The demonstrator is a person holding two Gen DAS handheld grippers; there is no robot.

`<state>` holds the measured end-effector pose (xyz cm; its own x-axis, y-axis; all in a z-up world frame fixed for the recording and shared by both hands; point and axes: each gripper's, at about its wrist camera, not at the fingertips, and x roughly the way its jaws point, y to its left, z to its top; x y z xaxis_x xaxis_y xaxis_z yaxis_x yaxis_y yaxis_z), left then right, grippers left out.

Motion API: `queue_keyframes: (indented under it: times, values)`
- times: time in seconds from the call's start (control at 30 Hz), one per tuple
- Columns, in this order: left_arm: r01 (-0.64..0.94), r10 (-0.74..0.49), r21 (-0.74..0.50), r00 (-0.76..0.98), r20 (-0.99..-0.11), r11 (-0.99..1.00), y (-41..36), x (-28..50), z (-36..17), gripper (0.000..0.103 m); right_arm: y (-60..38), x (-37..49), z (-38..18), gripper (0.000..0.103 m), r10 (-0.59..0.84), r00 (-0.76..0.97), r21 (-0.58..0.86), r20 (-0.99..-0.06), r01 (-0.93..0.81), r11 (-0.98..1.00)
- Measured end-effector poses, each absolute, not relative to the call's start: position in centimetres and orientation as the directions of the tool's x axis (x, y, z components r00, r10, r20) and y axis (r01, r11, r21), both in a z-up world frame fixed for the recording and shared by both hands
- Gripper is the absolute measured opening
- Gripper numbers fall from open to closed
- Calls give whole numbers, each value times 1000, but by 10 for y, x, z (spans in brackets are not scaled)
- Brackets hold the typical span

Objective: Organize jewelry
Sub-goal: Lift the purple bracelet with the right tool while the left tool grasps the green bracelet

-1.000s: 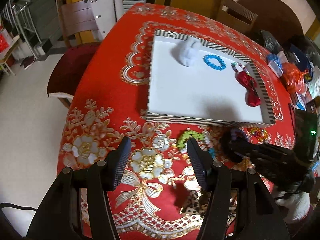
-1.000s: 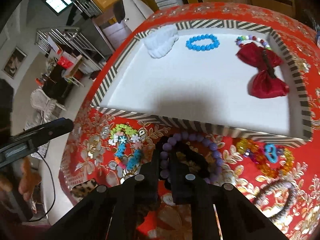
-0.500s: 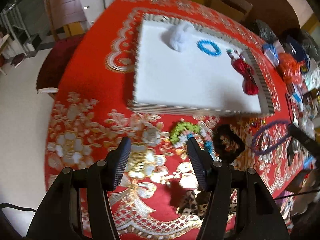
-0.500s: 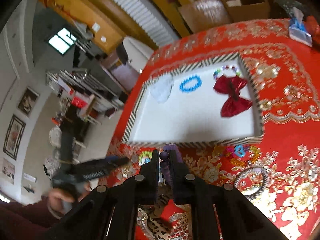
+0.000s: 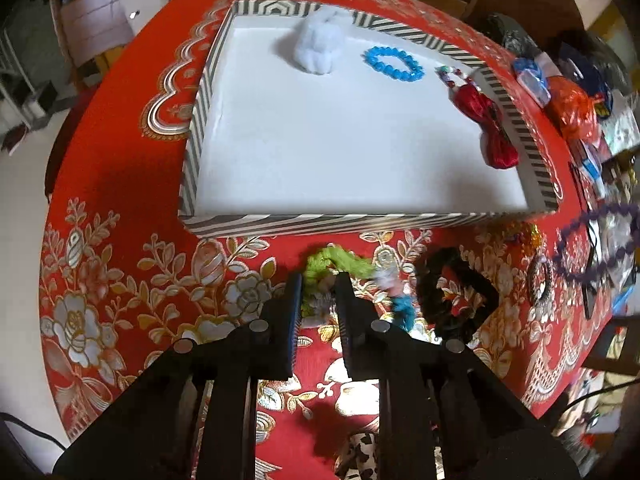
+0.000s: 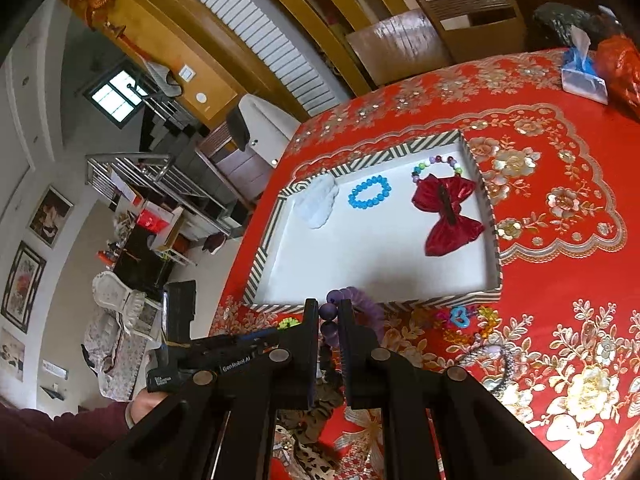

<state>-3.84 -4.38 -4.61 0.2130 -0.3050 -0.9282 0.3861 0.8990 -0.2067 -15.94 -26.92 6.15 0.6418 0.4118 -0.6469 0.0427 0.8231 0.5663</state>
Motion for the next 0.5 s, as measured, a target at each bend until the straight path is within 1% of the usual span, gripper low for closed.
queue_keyframes:
  times: [0.03,0.13,0.27,0.5]
  values:
    - [395,-310,-210,210,-927,895,-43,-40,-46,10,-269,-159,62,9,411,643,565,-646,41,824]
    - [404,-335,-231,209,-919,885,-37,-44,-38,10,-266,-156,64,9,415,645,565,-642,32,824]
    - [419,-380,-264,224,-897,869,-25,-49,-13,10,-263,-152,65,9,420,648,568,-635,24,823]
    - [442,-387,-232,302,-871,866,-11,-51,39,10,-257,-139,70,9,426,657,564,-622,-1,826]
